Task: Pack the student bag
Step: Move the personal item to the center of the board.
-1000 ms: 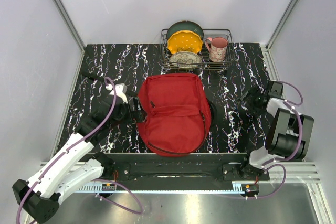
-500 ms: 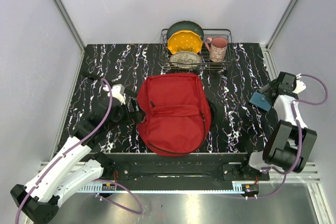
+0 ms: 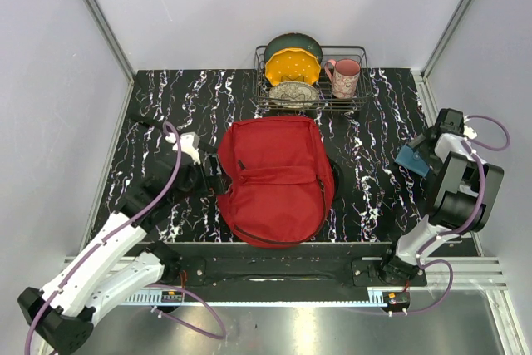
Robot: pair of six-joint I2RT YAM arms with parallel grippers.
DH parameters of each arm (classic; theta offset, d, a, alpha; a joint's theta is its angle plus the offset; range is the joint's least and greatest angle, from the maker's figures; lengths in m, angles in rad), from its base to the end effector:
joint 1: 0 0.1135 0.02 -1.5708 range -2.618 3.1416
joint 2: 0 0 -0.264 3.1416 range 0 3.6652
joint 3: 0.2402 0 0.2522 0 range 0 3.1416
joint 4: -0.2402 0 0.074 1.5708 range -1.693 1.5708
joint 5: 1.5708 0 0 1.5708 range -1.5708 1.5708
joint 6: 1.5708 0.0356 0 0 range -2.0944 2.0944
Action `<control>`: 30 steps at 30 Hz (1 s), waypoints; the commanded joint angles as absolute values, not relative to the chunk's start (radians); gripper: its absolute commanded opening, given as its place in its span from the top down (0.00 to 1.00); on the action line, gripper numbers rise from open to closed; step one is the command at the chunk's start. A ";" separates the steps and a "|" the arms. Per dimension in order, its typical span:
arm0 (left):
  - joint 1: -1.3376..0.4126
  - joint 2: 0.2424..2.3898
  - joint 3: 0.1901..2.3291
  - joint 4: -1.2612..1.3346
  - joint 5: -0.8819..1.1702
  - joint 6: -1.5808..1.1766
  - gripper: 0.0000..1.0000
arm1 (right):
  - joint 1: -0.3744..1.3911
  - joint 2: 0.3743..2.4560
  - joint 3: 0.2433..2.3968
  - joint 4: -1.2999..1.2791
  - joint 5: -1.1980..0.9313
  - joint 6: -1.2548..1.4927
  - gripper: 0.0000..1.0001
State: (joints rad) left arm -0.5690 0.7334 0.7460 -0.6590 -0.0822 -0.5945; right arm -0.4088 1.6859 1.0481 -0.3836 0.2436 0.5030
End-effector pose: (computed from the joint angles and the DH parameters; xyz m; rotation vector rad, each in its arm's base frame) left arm 0.1325 -0.0813 0.2874 -0.0754 2.2696 -0.5435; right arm 0.3081 -0.1428 0.1855 1.2106 2.2674 -0.2800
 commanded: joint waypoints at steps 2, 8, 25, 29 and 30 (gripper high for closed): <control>-0.565 0.764 0.804 -0.646 -0.077 -0.569 0.01 | -0.411 1.723 1.055 -0.308 0.184 0.463 0.09; -0.563 0.775 0.810 -0.644 -0.077 -0.568 0.01 | -0.411 1.762 1.046 -0.293 0.150 0.443 0.19; -0.563 0.773 0.796 -0.632 -0.055 -0.577 0.01 | -0.411 1.781 0.991 -0.311 0.029 0.390 0.51; -0.564 0.750 0.792 -0.630 -0.063 -0.584 0.01 | -0.403 1.783 0.983 -0.324 -0.027 0.380 0.56; -0.565 0.750 0.792 -0.632 -0.064 -0.584 0.01 | -0.400 1.767 0.977 -0.322 -0.034 0.376 0.56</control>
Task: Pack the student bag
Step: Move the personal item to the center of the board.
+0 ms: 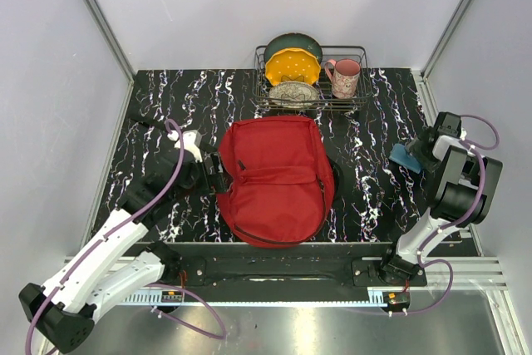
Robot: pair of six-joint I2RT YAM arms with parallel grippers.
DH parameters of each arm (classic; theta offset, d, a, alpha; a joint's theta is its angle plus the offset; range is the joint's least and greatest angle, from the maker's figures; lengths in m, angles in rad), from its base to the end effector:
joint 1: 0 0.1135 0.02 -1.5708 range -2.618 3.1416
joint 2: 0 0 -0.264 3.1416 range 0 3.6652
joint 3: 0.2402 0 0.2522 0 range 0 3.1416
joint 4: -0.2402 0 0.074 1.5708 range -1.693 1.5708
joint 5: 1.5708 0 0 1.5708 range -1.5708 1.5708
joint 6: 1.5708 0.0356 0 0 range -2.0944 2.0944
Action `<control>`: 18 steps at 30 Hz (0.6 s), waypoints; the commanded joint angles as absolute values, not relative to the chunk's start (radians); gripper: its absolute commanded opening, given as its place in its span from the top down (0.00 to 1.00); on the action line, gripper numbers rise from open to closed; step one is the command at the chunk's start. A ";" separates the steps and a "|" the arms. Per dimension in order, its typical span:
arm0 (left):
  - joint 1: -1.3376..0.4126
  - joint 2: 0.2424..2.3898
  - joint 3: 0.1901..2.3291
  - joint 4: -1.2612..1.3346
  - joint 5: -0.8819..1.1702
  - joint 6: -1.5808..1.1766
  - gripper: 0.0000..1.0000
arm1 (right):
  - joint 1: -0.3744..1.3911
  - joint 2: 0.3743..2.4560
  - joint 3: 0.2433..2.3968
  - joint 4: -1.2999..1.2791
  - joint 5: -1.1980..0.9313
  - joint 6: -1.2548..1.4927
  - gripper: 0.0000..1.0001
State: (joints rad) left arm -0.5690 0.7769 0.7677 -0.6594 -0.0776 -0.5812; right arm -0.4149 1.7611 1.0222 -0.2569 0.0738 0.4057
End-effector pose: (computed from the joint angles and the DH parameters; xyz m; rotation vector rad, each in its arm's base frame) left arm 0.1389 -0.0856 0.2885 -0.0571 2.2912 -0.5291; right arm 0.3201 -0.1439 0.1602 1.0490 2.3412 -0.0982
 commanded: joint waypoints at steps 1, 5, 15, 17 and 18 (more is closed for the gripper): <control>-0.563 0.749 0.793 -0.632 -0.063 -0.583 0.01 | -0.396 1.761 0.967 -0.322 -0.040 0.376 0.56; -0.565 0.759 0.810 -0.621 -0.049 -0.580 0.01 | -0.338 1.720 0.946 -0.350 -0.038 0.361 0.55; -0.603 0.899 0.940 -0.390 0.097 -0.571 0.01 | -0.230 1.634 0.905 -0.387 -0.078 0.367 0.55; -0.671 0.984 1.012 -0.335 0.089 -0.555 0.01 | -0.230 1.618 0.899 -0.400 -0.116 0.364 0.51; -0.699 1.018 1.041 -0.321 0.081 -0.548 0.01 | -0.230 1.589 0.891 -0.399 -0.129 0.364 0.47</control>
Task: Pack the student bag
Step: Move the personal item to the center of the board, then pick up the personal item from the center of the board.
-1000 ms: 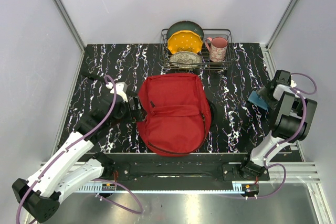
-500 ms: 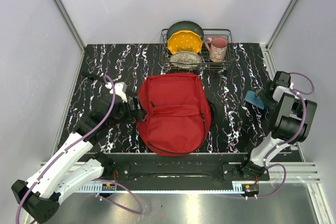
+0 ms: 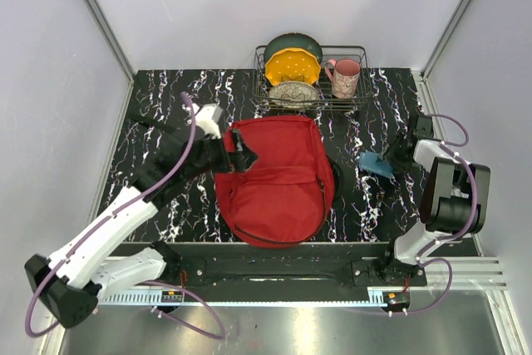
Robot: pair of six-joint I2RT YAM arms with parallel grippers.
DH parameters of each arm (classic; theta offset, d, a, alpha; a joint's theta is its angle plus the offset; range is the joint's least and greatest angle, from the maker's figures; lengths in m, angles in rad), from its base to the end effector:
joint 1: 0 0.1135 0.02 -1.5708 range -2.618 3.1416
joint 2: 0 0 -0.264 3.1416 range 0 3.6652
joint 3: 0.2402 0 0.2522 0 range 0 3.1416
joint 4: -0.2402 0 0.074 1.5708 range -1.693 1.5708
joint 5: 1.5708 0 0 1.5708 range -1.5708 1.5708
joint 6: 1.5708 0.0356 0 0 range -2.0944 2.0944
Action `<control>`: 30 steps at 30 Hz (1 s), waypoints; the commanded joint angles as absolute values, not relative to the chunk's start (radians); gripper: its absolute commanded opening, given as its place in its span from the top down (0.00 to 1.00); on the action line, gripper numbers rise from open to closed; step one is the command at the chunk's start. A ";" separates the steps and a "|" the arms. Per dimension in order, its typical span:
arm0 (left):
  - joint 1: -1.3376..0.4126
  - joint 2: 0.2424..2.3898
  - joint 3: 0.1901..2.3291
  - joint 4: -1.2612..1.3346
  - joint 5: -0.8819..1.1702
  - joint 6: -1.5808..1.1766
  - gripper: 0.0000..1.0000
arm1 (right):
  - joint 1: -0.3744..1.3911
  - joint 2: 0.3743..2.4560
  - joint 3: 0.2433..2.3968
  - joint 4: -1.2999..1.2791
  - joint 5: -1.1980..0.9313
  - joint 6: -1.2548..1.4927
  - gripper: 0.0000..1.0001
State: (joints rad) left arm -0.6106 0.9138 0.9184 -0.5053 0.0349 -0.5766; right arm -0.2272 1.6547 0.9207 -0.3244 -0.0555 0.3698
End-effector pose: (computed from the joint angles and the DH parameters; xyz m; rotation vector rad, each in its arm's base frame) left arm 0.1628 -0.1154 0.3311 0.0591 2.1609 -0.7479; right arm 0.3102 -0.0697 0.1616 0.7557 2.5210 0.1220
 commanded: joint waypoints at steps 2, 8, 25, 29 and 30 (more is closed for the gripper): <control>-0.768 1.133 1.129 -0.267 0.084 -0.525 0.01 | -0.230 1.556 0.868 -0.397 -0.140 0.376 0.40; -0.842 1.445 1.363 -0.186 0.176 -0.525 0.01 | -0.238 1.382 0.818 -0.390 -0.085 0.434 0.13; -0.916 2.123 1.778 -0.105 0.342 -0.613 0.01 | -0.492 1.417 0.673 -0.166 -0.476 0.609 0.23; -0.916 2.238 1.847 -0.040 0.391 -0.676 0.01 | -0.492 1.446 0.666 -0.150 -0.454 0.603 0.23; -0.917 2.281 1.868 -0.044 0.391 -0.684 0.01 | -0.494 1.453 0.666 -0.147 -0.454 0.600 0.23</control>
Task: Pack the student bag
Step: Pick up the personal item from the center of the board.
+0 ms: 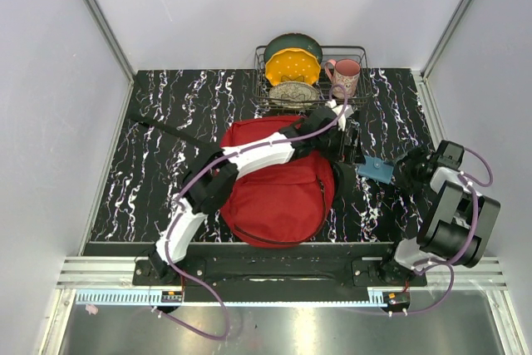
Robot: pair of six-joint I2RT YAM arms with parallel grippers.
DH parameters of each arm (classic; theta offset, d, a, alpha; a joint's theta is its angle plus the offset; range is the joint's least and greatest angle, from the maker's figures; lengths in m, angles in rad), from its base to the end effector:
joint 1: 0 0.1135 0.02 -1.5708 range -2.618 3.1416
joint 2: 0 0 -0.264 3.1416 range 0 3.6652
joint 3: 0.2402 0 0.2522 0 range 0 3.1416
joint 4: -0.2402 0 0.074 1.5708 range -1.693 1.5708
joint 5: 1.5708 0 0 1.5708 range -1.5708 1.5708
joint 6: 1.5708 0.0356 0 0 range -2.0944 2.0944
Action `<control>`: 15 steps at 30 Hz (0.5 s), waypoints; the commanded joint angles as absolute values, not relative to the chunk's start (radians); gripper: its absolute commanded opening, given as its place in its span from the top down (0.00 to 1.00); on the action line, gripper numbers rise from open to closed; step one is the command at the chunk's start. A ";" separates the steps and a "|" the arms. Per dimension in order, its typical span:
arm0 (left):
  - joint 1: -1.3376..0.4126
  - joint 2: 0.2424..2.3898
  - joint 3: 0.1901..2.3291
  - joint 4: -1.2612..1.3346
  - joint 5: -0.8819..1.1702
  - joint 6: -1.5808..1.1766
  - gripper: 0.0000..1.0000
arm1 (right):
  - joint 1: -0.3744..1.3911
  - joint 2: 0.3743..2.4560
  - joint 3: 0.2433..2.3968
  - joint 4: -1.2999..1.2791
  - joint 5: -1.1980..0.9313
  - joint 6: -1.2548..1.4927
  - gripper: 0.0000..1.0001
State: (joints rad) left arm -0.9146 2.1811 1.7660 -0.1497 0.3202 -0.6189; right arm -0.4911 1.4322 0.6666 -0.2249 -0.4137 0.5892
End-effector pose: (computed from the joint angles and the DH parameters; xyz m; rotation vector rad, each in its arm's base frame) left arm 0.3027 -0.4115 0.2283 0.5551 2.3034 -1.1754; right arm 0.2362 -0.1101 0.1593 1.1639 2.2488 0.5667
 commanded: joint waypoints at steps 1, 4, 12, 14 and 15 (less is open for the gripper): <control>-0.920 2.301 1.891 -0.058 0.387 -0.686 0.01 | -0.495 1.459 0.666 -0.147 -0.456 0.598 0.23; -0.916 2.368 1.946 -0.075 0.382 -0.696 0.01 | -0.494 1.485 0.661 -0.137 -0.457 0.594 0.23; -0.911 2.516 2.005 -0.037 0.396 -0.781 0.01 | -0.497 1.494 0.660 -0.124 -0.434 0.591 0.28; -0.907 2.533 2.002 -0.014 0.411 -0.798 0.01 | -0.497 1.503 0.660 -0.124 -0.426 0.586 0.30; -0.907 2.546 2.002 -0.006 0.423 -0.816 0.01 | -0.497 1.511 0.658 -0.115 -0.429 0.586 0.31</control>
State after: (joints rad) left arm -0.9123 2.4897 1.9739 -0.0559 0.3794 -0.7544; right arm -0.4923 1.4902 0.6613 -0.1528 -0.4358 0.5961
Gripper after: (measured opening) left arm 0.988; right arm 0.707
